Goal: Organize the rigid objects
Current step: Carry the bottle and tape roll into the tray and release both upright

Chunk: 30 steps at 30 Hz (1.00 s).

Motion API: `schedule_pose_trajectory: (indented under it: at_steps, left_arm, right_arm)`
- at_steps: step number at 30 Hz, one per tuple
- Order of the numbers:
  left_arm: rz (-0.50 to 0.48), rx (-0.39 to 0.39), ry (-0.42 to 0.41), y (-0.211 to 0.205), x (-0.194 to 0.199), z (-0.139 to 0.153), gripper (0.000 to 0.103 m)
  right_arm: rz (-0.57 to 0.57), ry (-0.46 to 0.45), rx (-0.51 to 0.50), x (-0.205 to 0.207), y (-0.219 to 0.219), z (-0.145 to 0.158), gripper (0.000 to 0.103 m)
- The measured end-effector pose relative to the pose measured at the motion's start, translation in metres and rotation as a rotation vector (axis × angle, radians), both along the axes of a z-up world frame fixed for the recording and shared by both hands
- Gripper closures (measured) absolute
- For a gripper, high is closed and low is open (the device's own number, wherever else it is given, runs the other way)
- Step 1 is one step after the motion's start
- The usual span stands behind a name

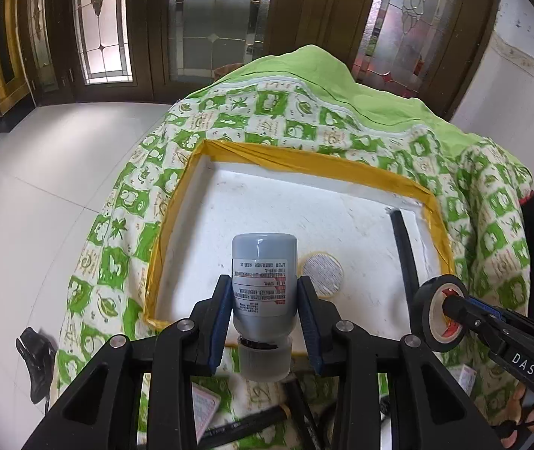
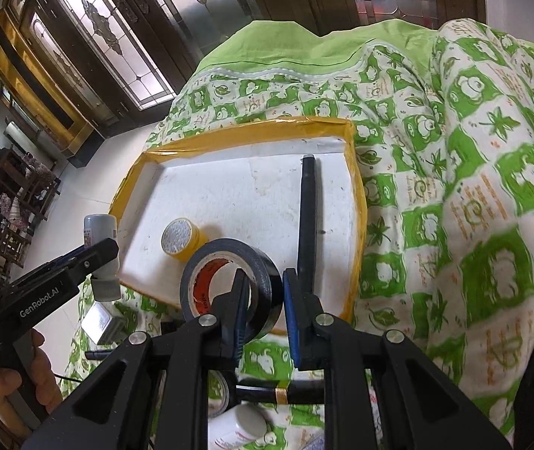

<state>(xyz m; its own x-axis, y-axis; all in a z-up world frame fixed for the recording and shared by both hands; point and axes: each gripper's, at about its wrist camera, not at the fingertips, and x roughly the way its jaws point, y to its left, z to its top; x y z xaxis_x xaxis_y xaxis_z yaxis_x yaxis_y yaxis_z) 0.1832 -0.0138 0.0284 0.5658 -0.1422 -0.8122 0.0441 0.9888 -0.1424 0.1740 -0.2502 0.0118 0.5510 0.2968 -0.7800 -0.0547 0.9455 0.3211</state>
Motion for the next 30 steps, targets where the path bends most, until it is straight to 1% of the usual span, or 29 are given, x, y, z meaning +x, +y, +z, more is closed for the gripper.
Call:
schedule_pose_trajectory:
  at_steps: [8,15,22,30]
  left_arm:
    - [0.026,-0.001,0.023,0.007,0.019,-0.015,0.067]
    - [0.032,0.010,0.040,0.006,0.031,-0.031,0.067]
    - [0.028,0.035,0.052,0.003,0.032,-0.043,0.067]
    - [0.046,0.044,0.044,0.004,0.028,-0.047,0.067]
  right_arm:
    - [-0.006,0.032,0.021,0.025,0.003,-0.009,0.086]
    - [-0.001,0.076,0.008,0.038,0.009,-0.028,0.086]
    - [0.021,0.104,-0.022,0.040,0.017,-0.041,0.086]
    - [0.027,0.127,-0.044,0.042,0.022,-0.052,0.086]
